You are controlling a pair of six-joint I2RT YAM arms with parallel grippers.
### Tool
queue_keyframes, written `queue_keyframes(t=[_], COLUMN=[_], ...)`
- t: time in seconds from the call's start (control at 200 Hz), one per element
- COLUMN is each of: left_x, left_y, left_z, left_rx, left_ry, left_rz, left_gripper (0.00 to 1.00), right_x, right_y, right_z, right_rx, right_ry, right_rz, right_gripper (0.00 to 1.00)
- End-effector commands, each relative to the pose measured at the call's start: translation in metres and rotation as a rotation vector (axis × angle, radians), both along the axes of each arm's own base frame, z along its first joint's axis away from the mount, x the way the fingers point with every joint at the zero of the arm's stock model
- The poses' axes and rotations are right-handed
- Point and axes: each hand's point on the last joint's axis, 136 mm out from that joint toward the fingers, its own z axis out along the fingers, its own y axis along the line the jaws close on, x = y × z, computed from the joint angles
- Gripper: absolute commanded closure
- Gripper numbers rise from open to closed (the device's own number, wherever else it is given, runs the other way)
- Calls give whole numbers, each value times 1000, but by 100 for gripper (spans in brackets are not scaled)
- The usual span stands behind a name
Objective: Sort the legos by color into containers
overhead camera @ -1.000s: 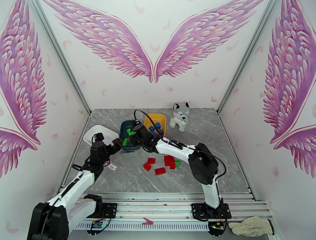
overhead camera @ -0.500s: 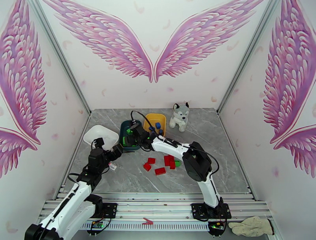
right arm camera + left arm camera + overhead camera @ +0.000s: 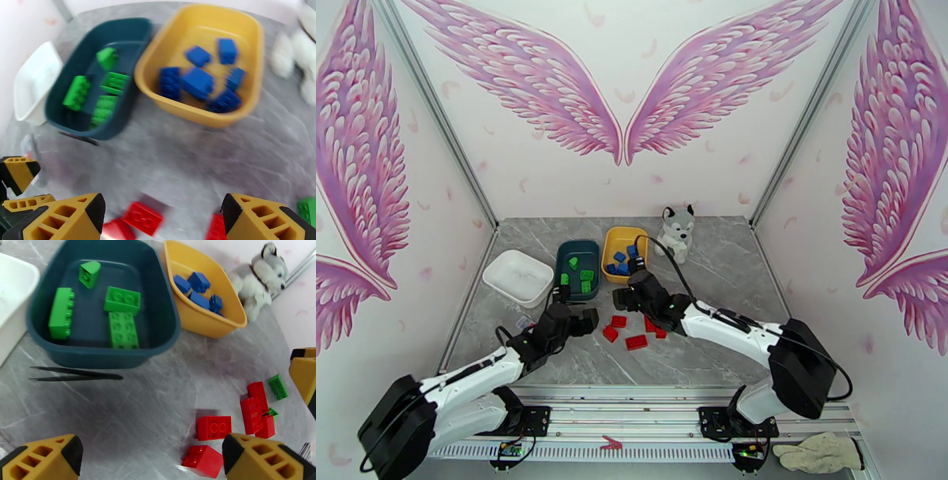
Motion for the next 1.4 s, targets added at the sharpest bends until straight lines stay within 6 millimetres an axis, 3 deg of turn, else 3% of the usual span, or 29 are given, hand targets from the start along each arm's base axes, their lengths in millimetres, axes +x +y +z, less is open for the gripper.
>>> queue_keyframes(t=[0.0,0.15,0.285,0.6,1.075,1.395], left_x=[18,18,21,25,22,22], left_y=[-37,-79,-95,-107,-111,-111], left_z=[24,14,8,10,3,4], left_rx=[-16,-8,-33,-50,-63,-62], left_ry=[-91,-90,-81,-83,-65,-68], left_rz=[-38,-110,-138,-166,-184,-186], left_gripper=[1,1,1,1,1,1], right_x=[-8,-32,-49,-40,9,27], right_y=[-52,-123,-158,-179,-193,-186], right_z=[-9,-40,-61,-101,-110,-110], right_rx=[-33,-73,-48,-64,-33,-43], right_ry=[-6,48,81,162,229,241], right_rz=[-161,-331,-429,-559,-659,-630], right_gripper=[9,5,2,10,27,34])
